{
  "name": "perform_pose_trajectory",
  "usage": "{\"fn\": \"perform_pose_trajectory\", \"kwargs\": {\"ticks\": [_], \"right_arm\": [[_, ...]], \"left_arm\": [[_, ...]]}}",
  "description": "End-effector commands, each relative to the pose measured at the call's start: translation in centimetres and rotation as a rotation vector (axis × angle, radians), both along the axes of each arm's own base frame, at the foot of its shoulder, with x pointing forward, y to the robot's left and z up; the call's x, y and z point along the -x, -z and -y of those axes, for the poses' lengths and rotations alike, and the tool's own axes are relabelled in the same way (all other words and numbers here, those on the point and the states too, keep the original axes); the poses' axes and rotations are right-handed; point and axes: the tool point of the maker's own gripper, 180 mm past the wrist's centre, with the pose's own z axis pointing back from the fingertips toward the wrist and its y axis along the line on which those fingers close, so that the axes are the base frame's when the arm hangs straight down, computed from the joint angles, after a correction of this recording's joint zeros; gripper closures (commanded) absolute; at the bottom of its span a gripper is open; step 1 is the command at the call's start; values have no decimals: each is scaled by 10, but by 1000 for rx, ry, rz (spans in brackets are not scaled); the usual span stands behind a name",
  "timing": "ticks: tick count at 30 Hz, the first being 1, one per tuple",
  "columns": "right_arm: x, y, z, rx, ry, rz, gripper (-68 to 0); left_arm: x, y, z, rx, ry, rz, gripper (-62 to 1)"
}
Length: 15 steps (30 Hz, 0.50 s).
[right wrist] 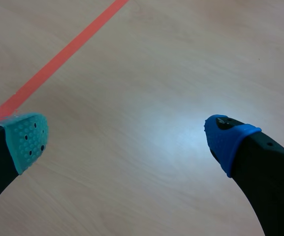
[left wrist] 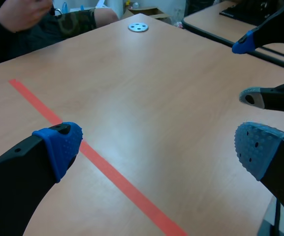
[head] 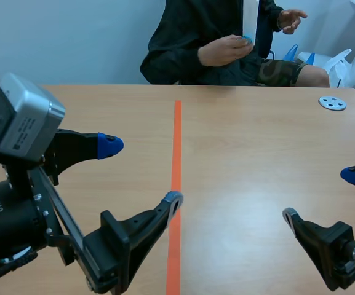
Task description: Sort the leaf by its shape. The table is split by an orange tape line. A compound leaf with several leaflets goes to the left side, a simple leaf with one blade goes to the right side. Return to the home posture when a red brick is placed on the table.
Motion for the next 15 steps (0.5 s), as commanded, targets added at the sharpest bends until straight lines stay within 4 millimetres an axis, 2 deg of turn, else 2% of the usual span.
{"fn": "perform_pose_trajectory", "kwargs": {"ticks": [1, 10, 15], "right_arm": [[-8, -13, -1, -6, -2, 47, -679], [-9, -13, -1, -5, -2, 49, -679], [-9, -13, -1, -5, -2, 49, -679]], "left_arm": [[-3, 0, -3, -1, -15, 10, -623], [-26, 48, -29, -100, -100, -49, -623], [-35, 61, -38, -117, -119, -62, -623]]}}
